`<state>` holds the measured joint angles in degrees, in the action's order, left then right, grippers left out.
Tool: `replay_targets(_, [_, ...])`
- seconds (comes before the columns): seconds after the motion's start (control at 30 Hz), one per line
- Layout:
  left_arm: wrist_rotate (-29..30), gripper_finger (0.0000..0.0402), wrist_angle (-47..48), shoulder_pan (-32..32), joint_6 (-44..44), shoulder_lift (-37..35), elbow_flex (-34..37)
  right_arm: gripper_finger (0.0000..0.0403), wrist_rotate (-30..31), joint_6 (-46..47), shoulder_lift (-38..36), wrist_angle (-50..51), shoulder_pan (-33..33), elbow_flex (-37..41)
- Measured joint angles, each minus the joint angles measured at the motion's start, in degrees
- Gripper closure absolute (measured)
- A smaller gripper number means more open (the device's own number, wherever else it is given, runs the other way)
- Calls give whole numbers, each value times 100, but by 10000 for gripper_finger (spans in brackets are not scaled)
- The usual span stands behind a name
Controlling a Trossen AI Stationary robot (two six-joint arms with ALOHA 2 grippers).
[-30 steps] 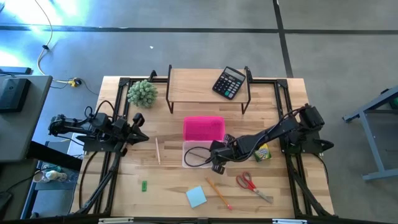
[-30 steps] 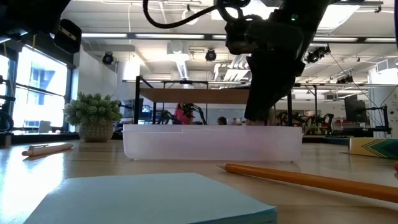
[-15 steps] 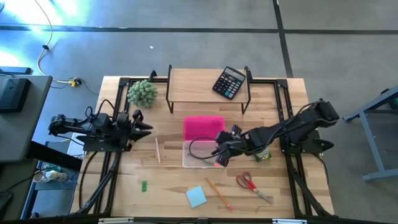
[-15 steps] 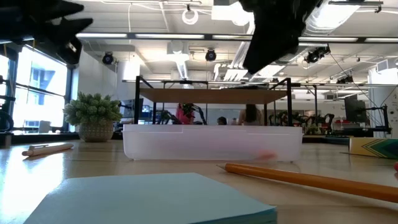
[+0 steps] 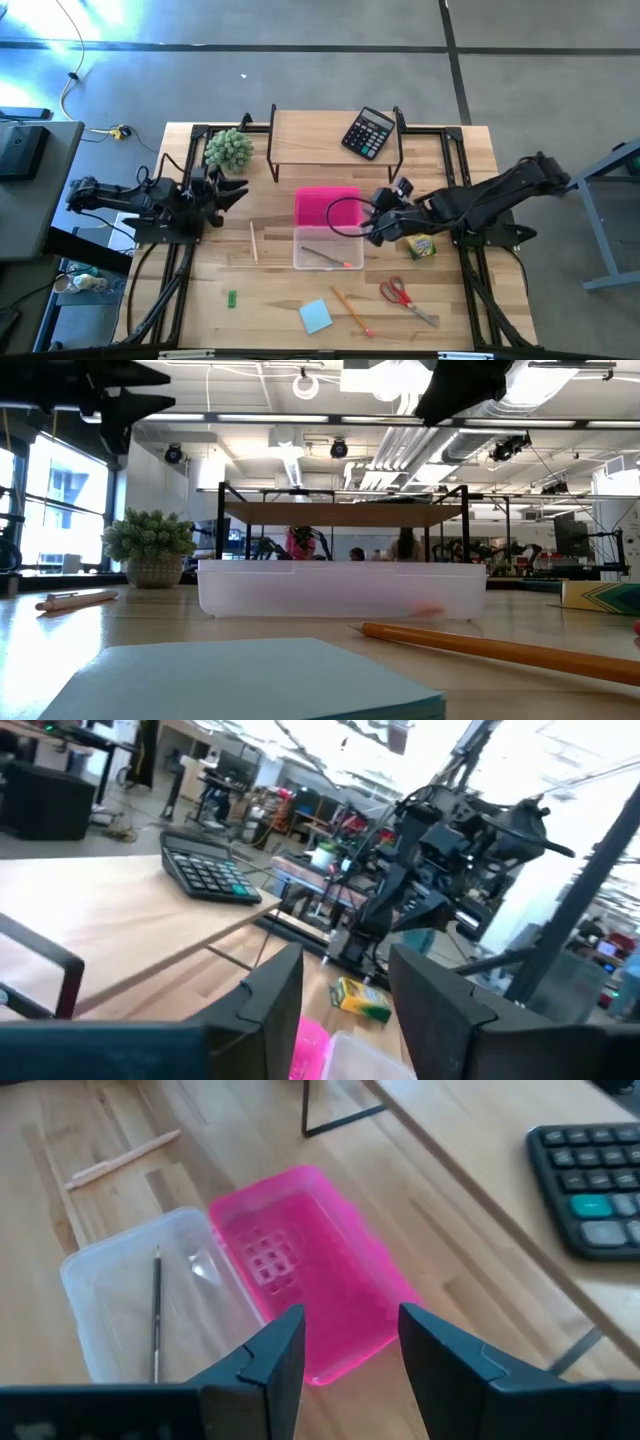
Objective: Pack school essentials
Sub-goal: Put the white pen into the supply box
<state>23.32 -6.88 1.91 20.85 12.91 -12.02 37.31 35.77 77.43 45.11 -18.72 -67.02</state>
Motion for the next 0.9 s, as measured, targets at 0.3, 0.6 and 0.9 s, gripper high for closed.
replay_targets(0.3, [137, 277, 1044, 1, 499, 1387, -1536, 250, -41, 11, -79, 400, 0, 0])
replay_targets(0.6, [25, 278, 3337, 1, 1918, 2621, -2983, 250, -113, 38, -65, 668, 0, 0])
replay_targets(0.9, [-300, 278, 4528, 418, 3554, 3701, -3037, 250, -110, 44, -63, 659, 0, 0])
